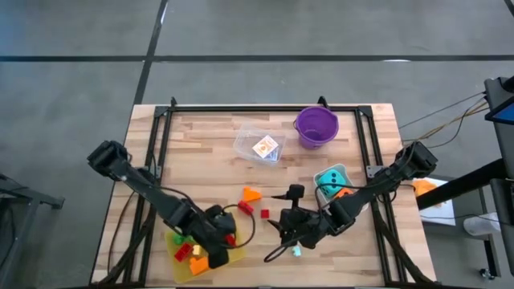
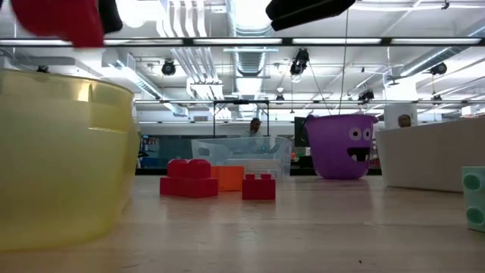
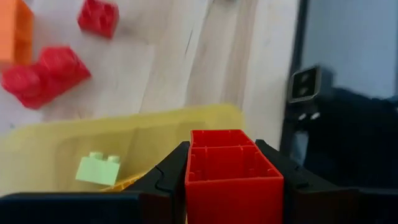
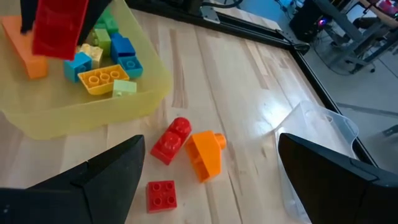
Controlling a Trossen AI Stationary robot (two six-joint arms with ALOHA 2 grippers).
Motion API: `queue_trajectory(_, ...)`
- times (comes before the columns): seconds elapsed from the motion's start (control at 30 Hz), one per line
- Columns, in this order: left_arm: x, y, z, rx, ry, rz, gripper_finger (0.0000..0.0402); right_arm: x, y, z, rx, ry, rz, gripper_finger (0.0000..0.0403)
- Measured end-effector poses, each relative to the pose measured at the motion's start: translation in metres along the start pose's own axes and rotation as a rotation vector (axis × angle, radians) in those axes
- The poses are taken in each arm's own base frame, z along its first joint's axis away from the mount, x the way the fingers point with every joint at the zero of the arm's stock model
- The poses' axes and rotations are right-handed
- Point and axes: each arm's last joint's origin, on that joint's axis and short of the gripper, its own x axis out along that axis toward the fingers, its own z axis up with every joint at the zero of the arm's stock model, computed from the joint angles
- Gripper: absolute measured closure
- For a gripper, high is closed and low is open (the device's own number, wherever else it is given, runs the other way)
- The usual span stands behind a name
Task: Pick & Place Toys
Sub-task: Put the red game piece into the yellow bin
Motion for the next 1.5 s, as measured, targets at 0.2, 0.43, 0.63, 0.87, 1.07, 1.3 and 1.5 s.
queue_trajectory(0.2, 0.027, 0.003, -0.006, 0.006, 0.095, 0.042, 0.0274, 0.000, 0.000, 0.000, 0.004, 0.001, 0.001, 0.0040)
queue_trajectory(0.43, 0.054, 0.008, -0.011, 0.003, 0.154, 0.090, 0.0274, 0.000, 0.000, 0.000, 0.002, 0.002, 0.002, 0.0040)
queue_trajectory(0.63, 0.073, 0.011, -0.015, -0.003, 0.216, 0.102, 0.0274, 0.001, 0.000, -0.004, -0.006, 0.010, 0.001, 0.0040)
queue_trajectory(0.87, 0.081, 0.011, -0.011, 0.037, 0.197, 0.069, 0.0274, 0.001, 0.000, -0.005, -0.008, 0.012, 0.000, 0.0040)
queue_trajectory(1.07, 0.088, 0.010, -0.010, 0.075, 0.189, 0.037, 0.0274, 0.001, 0.000, -0.006, -0.010, 0.013, 0.000, 0.0040)
queue_trajectory(1.3, 0.101, 0.017, -0.011, 0.077, 0.237, 0.056, 0.0274, 0.001, 0.000, -0.006, -0.013, 0.014, -0.001, 0.0040)
queue_trajectory(1.5, 0.102, 0.018, -0.011, 0.103, 0.243, 0.050, 0.0274, 0.002, 0.000, -0.007, -0.016, 0.017, -0.001, 0.0040)
